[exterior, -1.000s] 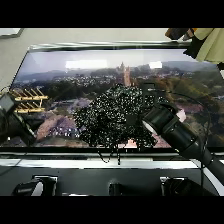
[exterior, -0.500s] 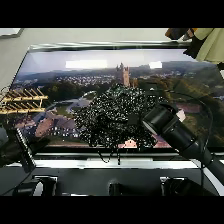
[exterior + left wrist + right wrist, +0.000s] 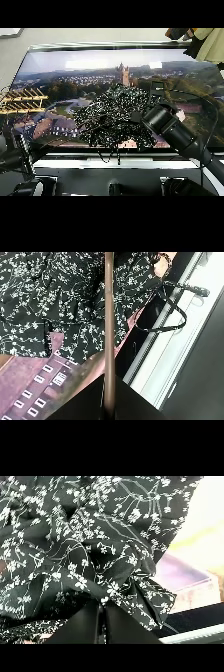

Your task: Fold the clothes and pants, and hang the long-sleeved shirts on hangers.

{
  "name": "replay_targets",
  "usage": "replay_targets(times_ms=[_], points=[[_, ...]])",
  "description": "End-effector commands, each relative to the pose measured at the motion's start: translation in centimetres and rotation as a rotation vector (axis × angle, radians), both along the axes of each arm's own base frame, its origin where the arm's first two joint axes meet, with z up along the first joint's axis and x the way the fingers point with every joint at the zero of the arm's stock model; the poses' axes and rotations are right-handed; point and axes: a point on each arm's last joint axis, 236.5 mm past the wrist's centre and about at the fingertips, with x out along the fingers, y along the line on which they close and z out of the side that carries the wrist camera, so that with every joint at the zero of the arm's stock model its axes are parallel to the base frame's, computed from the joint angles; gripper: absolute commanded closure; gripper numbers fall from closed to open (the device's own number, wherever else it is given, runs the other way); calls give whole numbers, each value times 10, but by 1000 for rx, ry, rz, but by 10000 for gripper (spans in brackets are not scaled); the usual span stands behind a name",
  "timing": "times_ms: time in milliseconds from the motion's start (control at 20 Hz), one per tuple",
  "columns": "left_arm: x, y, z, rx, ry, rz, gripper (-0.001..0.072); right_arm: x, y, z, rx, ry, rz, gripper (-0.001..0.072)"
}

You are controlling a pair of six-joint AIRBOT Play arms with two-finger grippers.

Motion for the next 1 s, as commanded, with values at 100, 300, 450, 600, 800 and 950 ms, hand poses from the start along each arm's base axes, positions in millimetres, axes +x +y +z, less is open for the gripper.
replay_targets(times_ms=[100,300,450,600,800,950], points=[[-9,-10,4,-48,31,-23,693,0,-8,-11,-50,30,-44,689],[-9,-10,-7,-55,72,-17,692,4,-18,-9,-81,4,-98,689],[-7,-8,-32,-64,133,3,692,5,-20,-8,-89,-1,-99,689],[-2,-6,-49,-68,174,21,692,2,-17,-10,-77,17,-89,689],[-1,-5,-52,-57,177,14,693,2,-17,-10,-77,16,-89,689],[3,-4,-52,-55,160,13,692,1,-16,-11,-73,19,-89,689]])
